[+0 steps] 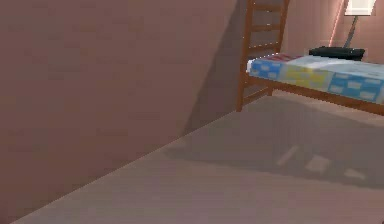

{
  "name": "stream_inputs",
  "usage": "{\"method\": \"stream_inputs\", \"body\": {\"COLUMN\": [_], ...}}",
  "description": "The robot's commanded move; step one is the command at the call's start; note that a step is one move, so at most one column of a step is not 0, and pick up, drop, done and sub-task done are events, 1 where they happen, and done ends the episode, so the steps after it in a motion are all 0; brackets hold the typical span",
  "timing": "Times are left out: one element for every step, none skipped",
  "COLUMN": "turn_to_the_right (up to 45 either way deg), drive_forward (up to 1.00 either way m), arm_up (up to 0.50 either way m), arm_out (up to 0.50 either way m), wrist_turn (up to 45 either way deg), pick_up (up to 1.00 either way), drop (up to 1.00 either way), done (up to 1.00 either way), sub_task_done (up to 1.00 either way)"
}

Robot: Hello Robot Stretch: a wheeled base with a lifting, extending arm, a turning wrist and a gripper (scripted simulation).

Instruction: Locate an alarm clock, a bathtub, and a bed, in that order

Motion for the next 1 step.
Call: {"method": "stream_inputs", "body": {"turn_to_the_right": [0.0], "drive_forward": [0.40], "arm_up": [0.00], "arm_out": [0.00], "wrist_turn": [0.0], "pick_up": [0.00], "drop": [0.00], "done": [0.00], "sub_task_done": [0.00]}}
